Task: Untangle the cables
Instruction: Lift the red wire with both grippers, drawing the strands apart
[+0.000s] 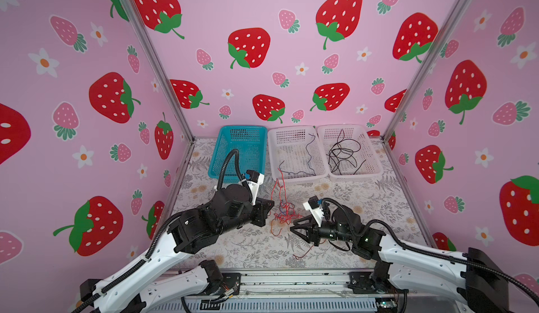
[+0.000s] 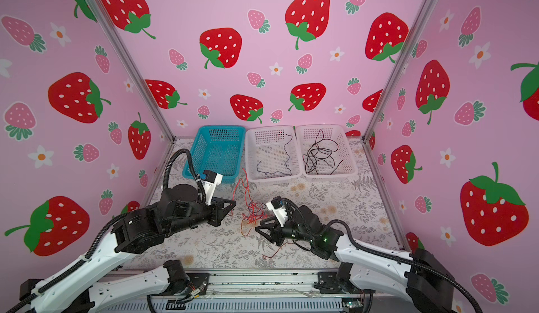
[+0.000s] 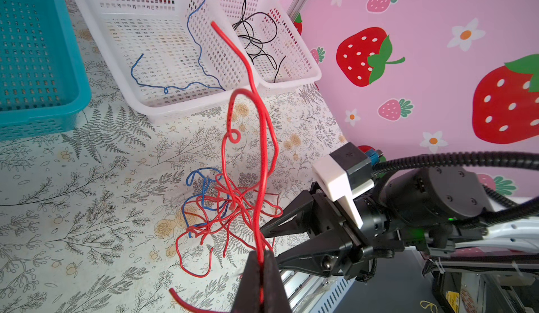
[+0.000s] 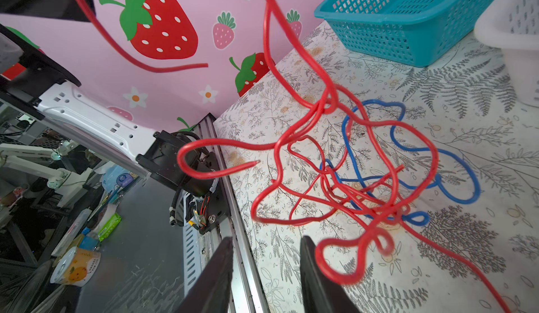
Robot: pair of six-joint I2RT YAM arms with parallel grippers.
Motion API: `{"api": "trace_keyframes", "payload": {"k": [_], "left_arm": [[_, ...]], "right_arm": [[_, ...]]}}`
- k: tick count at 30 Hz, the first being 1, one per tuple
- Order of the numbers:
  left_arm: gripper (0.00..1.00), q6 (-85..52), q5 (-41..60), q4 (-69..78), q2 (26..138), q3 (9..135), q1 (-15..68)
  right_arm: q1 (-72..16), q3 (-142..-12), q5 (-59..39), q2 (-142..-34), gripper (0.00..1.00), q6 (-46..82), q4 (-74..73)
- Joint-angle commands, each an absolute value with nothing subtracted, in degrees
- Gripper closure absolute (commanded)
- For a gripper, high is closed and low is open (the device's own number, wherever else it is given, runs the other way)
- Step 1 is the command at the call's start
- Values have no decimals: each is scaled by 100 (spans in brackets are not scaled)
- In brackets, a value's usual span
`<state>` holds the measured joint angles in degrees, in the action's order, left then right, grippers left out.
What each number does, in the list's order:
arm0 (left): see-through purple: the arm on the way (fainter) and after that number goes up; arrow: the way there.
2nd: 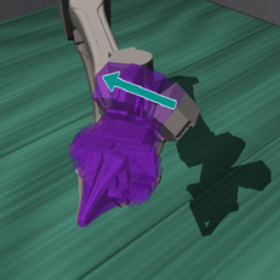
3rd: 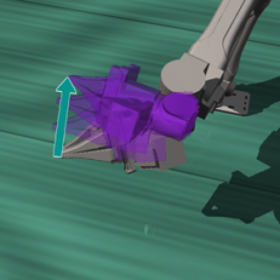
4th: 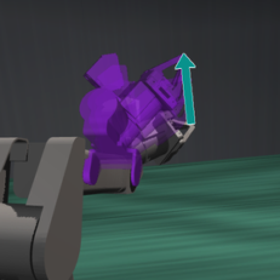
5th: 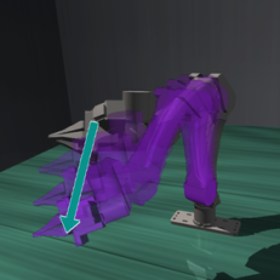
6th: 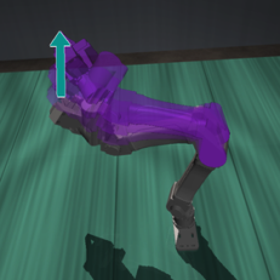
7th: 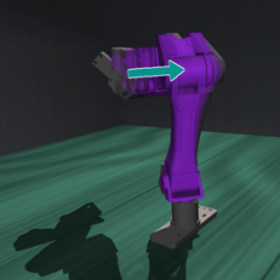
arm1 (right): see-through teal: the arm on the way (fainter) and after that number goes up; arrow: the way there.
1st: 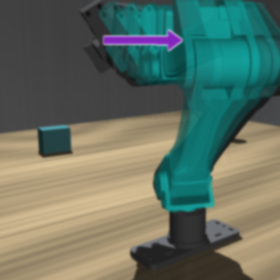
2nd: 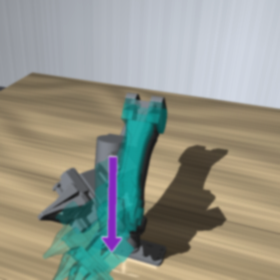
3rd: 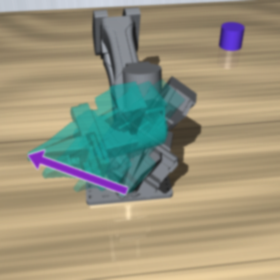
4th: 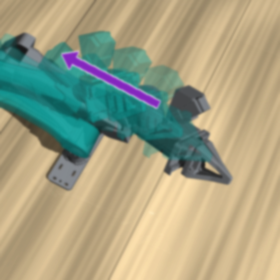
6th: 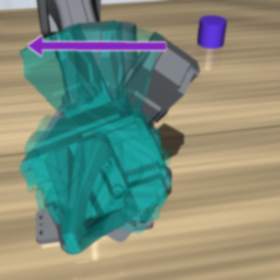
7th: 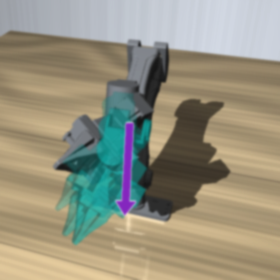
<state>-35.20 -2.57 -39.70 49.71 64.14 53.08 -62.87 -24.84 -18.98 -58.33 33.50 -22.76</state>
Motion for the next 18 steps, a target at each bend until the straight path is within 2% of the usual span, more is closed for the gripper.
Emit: {"api": "trace_keyframes", "payload": {"k": [1,7,11,15,17,18], "left_arm": [[100,-3621,-312,-3805,4932,6576,5286],[100,-3657,-281,-3769,4931,6498,5286],[100,-3624,-349,-3853,4866,6536,5284],[100,-3588,-403,-4024,4774,6565,5277],[100,-3569,-436,-4136,4709,6583,5266],[100,-3549,-463,-4203,4679,6592,5253]], "right_arm": [[-6362,-2680,-1574,-5975,60,3533,-2808],[-6477,-2737,-1254,-6256,62,3632,-3111],[-6486,-2776,-1097,-6389,78,3568,-3016],[-6486,-2658,-907,-6304,90,3551,-3023],[-6486,-2587,-808,-6239,99,3517,-2991],[-6486,-2565,-749,-6200,100,3507,-2952]]}}
